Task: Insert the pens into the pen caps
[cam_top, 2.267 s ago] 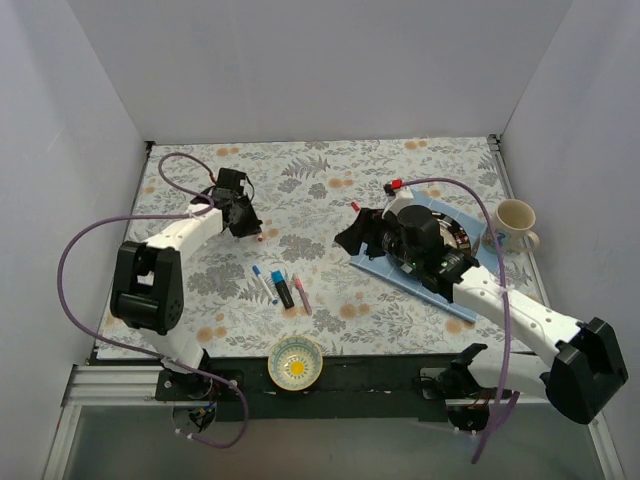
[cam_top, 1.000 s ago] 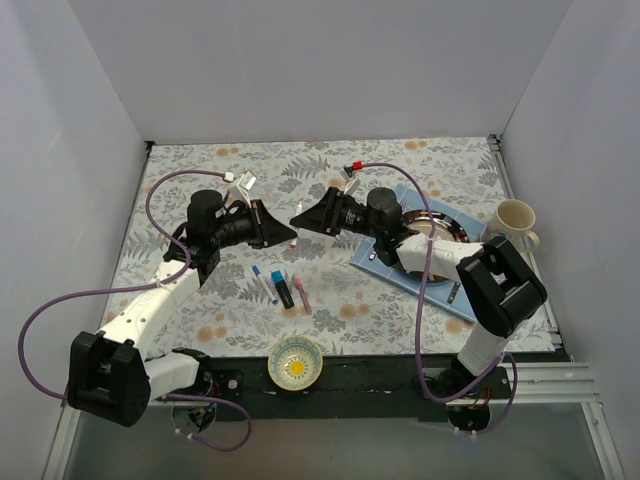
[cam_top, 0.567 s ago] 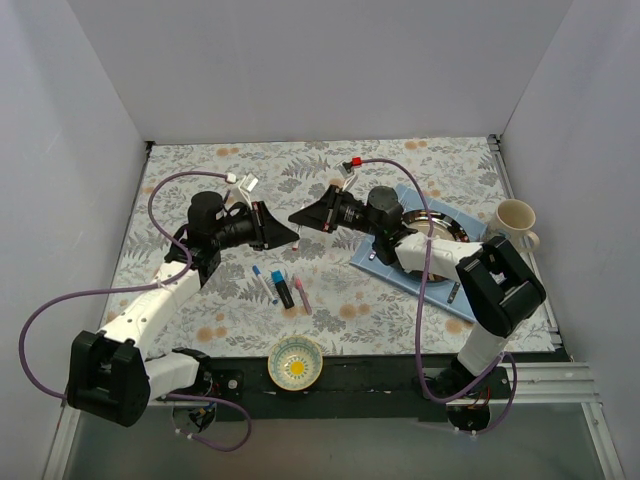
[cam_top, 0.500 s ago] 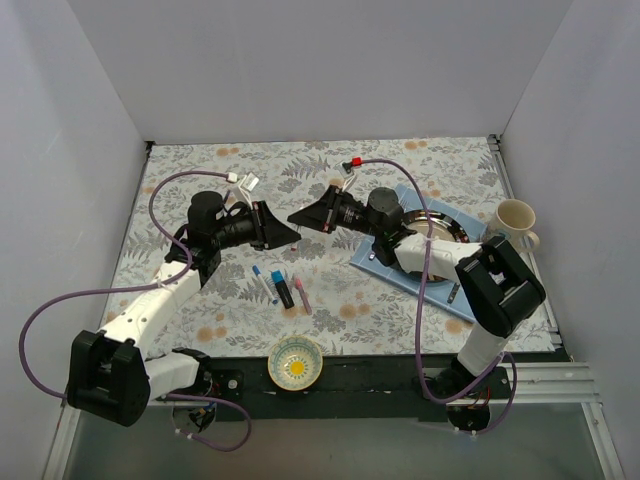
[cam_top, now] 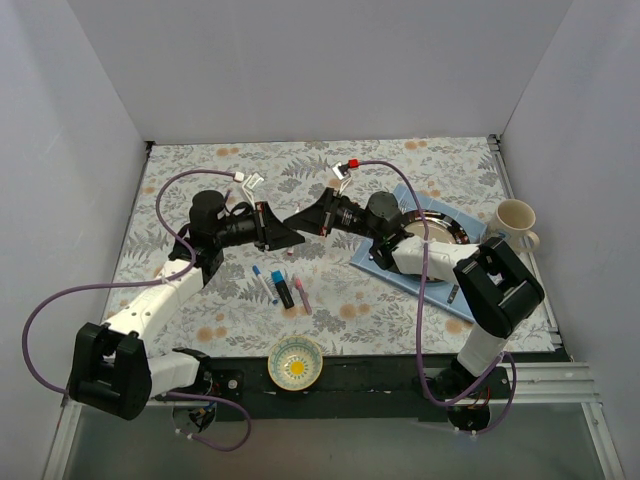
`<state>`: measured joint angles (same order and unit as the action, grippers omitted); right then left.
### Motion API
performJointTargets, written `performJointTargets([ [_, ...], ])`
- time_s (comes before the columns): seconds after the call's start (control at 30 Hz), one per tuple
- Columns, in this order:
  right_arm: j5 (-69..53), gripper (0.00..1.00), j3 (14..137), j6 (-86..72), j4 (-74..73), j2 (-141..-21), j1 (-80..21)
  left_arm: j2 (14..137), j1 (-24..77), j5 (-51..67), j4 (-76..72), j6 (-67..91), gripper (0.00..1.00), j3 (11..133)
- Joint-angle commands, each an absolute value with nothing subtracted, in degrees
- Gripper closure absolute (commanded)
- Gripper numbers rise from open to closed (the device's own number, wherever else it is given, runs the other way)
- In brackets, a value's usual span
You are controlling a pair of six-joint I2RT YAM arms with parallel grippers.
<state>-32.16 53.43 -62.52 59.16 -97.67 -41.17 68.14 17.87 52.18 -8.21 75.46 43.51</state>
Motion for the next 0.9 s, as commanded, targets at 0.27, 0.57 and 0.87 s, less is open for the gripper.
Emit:
performJointTargets([
  [0.27, -19.4, 0.3, 65.0, -31.8, 17.8, -91.3, -38.2, 57.8, 18.1, 32.0, -0.4, 71.2, 1.0, 43.7],
  [0.57, -7.4, 0.34, 78.0, -10.8, -5.2, -100.7, -29.4, 53.1, 18.1, 24.9, 4.4, 65.9, 1.0, 41.7],
  [0.87, 3.0, 0.44, 94.1, -2.3, -14.6, -118.6, -27.3, 49.7, 18.0, 23.9, 4.7, 62.5, 1.0, 41.1],
])
